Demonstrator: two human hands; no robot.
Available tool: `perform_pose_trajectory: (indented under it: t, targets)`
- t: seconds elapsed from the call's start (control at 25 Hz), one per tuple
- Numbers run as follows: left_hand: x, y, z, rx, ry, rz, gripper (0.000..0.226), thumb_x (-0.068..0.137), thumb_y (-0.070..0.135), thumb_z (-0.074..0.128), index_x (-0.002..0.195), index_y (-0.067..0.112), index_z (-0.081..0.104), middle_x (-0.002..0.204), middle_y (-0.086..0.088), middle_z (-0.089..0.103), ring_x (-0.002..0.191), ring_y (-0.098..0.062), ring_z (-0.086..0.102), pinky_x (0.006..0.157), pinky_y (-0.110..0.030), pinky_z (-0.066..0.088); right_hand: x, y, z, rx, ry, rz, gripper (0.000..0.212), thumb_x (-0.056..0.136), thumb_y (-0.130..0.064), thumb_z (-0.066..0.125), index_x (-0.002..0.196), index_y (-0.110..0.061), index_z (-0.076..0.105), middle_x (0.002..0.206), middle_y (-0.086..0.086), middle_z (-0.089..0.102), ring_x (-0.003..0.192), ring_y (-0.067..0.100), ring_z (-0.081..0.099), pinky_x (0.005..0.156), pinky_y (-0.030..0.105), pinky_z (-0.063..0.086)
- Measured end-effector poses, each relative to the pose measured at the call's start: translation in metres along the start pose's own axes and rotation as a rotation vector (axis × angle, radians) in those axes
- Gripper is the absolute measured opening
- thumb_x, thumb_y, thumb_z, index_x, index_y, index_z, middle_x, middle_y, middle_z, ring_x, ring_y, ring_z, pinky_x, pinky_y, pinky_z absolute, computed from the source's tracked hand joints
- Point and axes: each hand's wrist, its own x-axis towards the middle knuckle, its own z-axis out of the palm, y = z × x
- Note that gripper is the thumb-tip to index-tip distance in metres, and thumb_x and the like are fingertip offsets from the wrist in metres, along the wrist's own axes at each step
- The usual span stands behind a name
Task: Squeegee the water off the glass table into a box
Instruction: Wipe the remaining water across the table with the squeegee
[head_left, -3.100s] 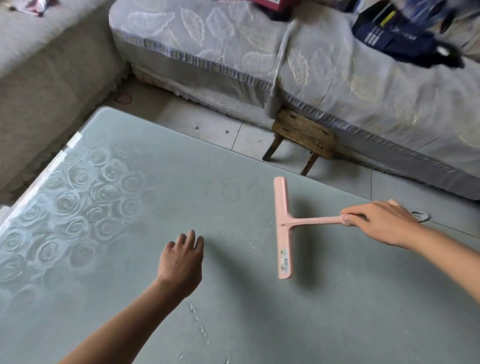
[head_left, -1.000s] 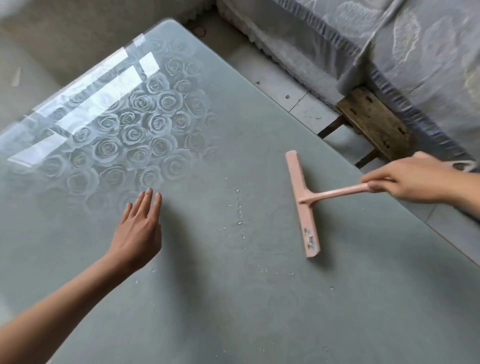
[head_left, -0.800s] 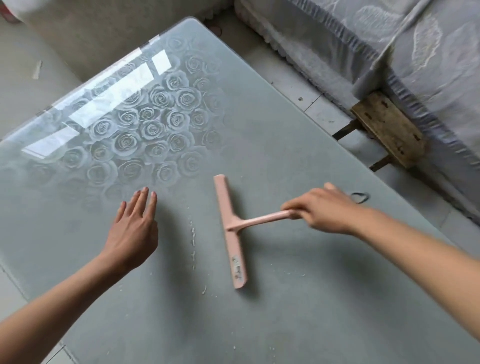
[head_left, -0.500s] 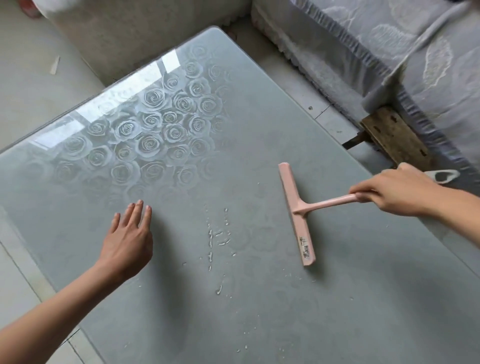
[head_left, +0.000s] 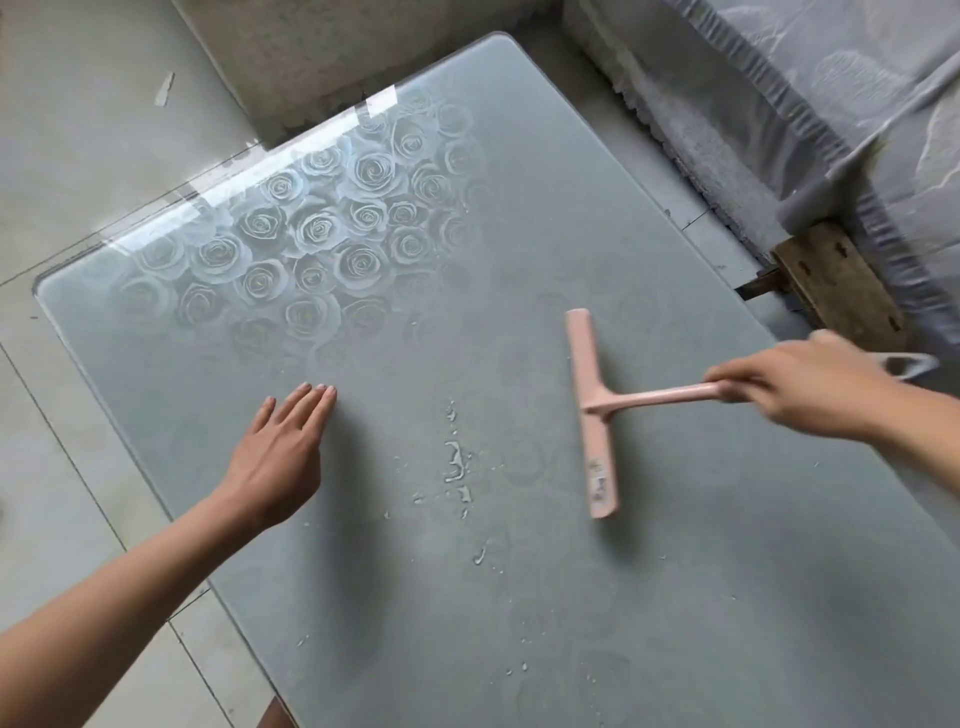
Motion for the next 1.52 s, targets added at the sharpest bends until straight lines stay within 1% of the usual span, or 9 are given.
perform_pose_trajectory:
  t: [0.12, 0.32, 0.56, 0.84, 1.0, 1.12, 1.28, 1.44, 1.52]
  targets:
    - [-0.003, -0.013, 0.003, 0.010, 0.012, -0.024, 0.067, 0.088, 0.001, 0.039, 0.152, 0.008, 0.018, 0.159, -0.006, 0.016, 0.148, -0.021, 0.009, 0.120, -0.040, 0.006, 0.007, -0.016, -0.003, -0.015, 0.009, 0.003, 0.026, 0.097, -0.049, 0.035, 0.113, -0.050, 0.055, 0.106, -0.016, 0.067, 0.102, 0.011, 0.060, 0.069, 0.030, 0.024]
    - [-0.006, -0.026, 0.009, 0.014, 0.005, -0.016, 0.067, 0.088, 0.000, 0.039, 0.151, 0.009, 0.019, 0.159, -0.007, 0.016, 0.148, -0.021, 0.009, 0.120, -0.041, 0.005, 0.036, -0.136, 0.000, 0.126, 0.126, -0.258, 0.025, 0.098, -0.042, 0.037, 0.113, -0.043, 0.057, 0.099, -0.007, 0.067, 0.100, 0.018, 0.058, 0.073, 0.033, 0.025]
    - [-0.015, -0.057, 0.004, -0.017, 0.068, -0.080, 0.068, 0.085, -0.003, 0.041, 0.150, 0.006, 0.023, 0.158, -0.013, 0.017, 0.148, -0.026, 0.011, 0.120, -0.043, 0.007, 0.010, -0.047, -0.007, -0.098, 0.123, -0.104, 0.030, 0.094, -0.055, 0.033, 0.118, -0.053, 0.052, 0.098, -0.015, 0.067, 0.098, 0.008, 0.060, 0.064, 0.030, 0.017]
    - [-0.019, -0.088, 0.013, -0.004, 0.060, -0.133, 0.067, 0.087, 0.001, 0.042, 0.151, 0.006, 0.021, 0.159, -0.015, 0.012, 0.148, -0.027, 0.008, 0.120, -0.043, 0.006, 0.030, -0.184, -0.003, 0.140, 0.150, -0.295, 0.026, 0.098, -0.046, 0.035, 0.116, -0.048, 0.054, 0.081, -0.008, 0.055, 0.094, 0.016, 0.056, 0.071, 0.031, 0.024]
    - [-0.026, -0.108, 0.013, -0.017, 0.074, -0.128, 0.066, 0.087, 0.000, 0.042, 0.150, 0.004, 0.023, 0.159, -0.015, 0.014, 0.148, -0.027, 0.010, 0.119, -0.044, 0.008, 0.043, -0.140, -0.033, 0.062, 0.161, -0.218, 0.027, 0.096, -0.049, 0.038, 0.116, -0.049, 0.055, 0.093, -0.010, 0.067, 0.097, 0.016, 0.060, 0.071, 0.031, 0.024]
    - [-0.022, -0.128, 0.013, -0.042, 0.089, -0.145, 0.066, 0.085, -0.002, 0.044, 0.149, 0.003, 0.026, 0.158, -0.016, 0.016, 0.147, -0.029, 0.012, 0.119, -0.045, 0.009, 0.050, -0.121, -0.050, -0.020, 0.142, -0.155, 0.028, 0.096, -0.048, 0.036, 0.116, -0.051, 0.056, 0.069, -0.014, 0.054, 0.089, 0.015, 0.060, 0.066, 0.030, 0.021]
    - [-0.019, -0.144, 0.014, -0.055, 0.062, -0.124, 0.065, 0.085, -0.002, 0.043, 0.148, 0.002, 0.027, 0.158, -0.014, 0.017, 0.147, -0.028, 0.014, 0.118, -0.046, 0.011, 0.053, -0.184, -0.049, -0.044, 0.103, -0.246, 0.028, 0.097, -0.044, 0.037, 0.120, -0.050, 0.054, 0.083, -0.010, 0.061, 0.096, 0.014, 0.059, 0.071, 0.030, 0.025]
    - [-0.017, -0.148, 0.012, -0.022, 0.027, -0.091, 0.068, 0.084, -0.001, 0.043, 0.150, 0.006, 0.025, 0.158, -0.009, 0.021, 0.145, -0.026, 0.019, 0.118, -0.042, 0.013, 0.051, -0.241, -0.064, -0.052, 0.107, -0.413, 0.029, 0.099, -0.047, 0.030, 0.116, -0.045, 0.053, 0.066, -0.010, 0.034, 0.086, 0.013, 0.050, 0.072, 0.031, 0.023]
    - [-0.013, -0.161, 0.002, -0.005, 0.028, -0.041, 0.068, 0.082, -0.004, 0.045, 0.148, 0.004, 0.030, 0.153, -0.011, 0.032, 0.139, -0.029, 0.031, 0.112, -0.042, 0.025, 0.051, -0.226, -0.094, -0.081, 0.116, -0.368, 0.033, 0.096, -0.050, 0.027, 0.115, -0.046, 0.053, 0.065, -0.011, 0.037, 0.088, 0.013, 0.055, 0.069, 0.031, 0.024]
